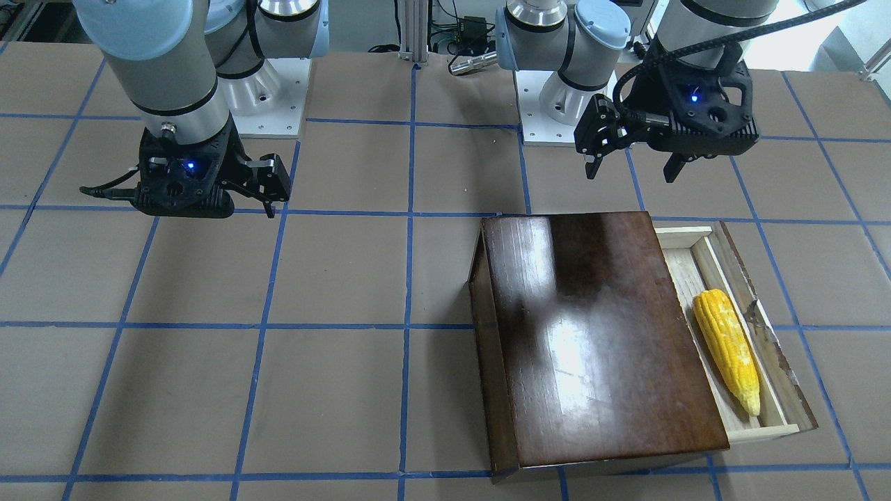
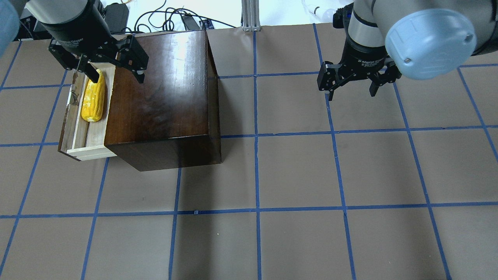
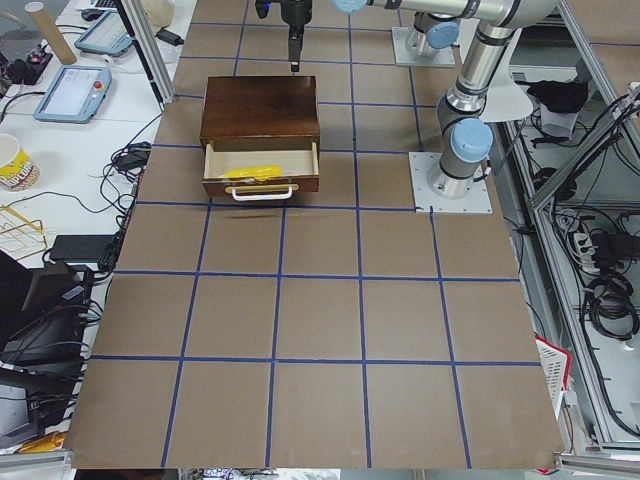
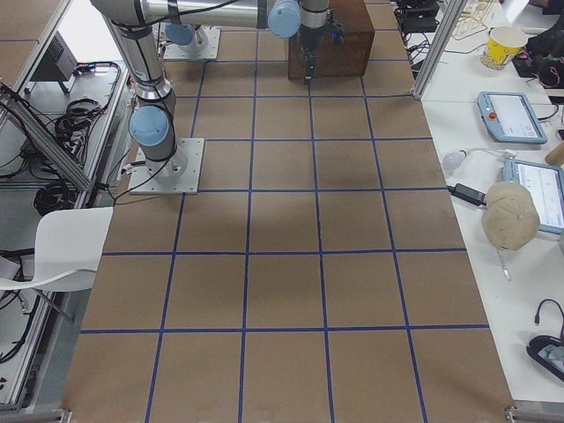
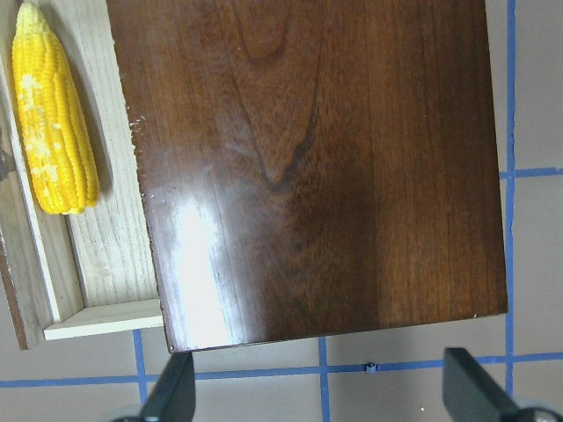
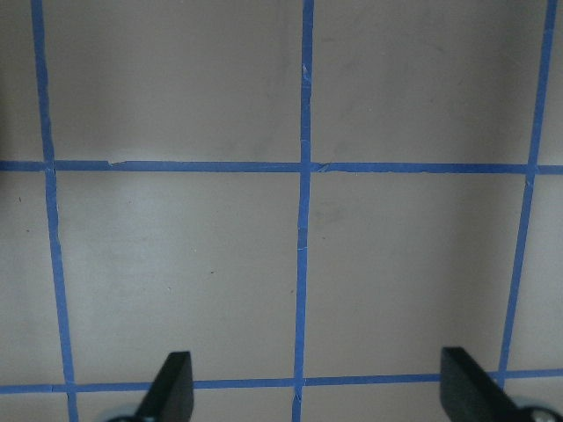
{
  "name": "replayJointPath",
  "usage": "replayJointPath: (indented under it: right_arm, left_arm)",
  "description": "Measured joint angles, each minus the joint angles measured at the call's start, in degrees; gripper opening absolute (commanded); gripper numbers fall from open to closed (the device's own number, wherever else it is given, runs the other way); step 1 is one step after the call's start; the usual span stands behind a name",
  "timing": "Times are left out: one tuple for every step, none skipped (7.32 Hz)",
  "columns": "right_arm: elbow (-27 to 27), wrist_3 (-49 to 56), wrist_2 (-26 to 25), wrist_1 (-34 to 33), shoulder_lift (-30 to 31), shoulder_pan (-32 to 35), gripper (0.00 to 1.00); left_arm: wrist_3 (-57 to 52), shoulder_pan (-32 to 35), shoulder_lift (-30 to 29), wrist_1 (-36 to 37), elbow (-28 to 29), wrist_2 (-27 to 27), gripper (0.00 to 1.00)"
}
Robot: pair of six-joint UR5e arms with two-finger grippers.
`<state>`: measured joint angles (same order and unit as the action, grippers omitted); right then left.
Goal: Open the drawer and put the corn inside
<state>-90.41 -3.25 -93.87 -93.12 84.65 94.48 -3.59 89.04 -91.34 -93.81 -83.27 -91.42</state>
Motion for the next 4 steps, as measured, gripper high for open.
replayJointPath:
  right_arm:
    - [0.00,0.00,0.00,-0.02,0.01,0.00,1.00]
    - [-0.01,0.00,0.00,-0.02,0.01,0.00,1.00]
    - [-0.02,0.00,0.00,0.01,0.01,0.00,1.00]
    - [-0.03,0.00,0.00,0.03,0.01,0.00,1.00]
  left_arm:
    - [0.04,0.02,-0.46,0.02,-0.08,0.00,1.00]
    - [0.08,0.05,-0.54,0.09,-0.22,0.00,1.00]
    - [0.12,0.05,-0.31,0.22,-0.53,0.01,1.00]
    - [0.17,0.05,-0.29,0.34,-0.82,0.03,1.00]
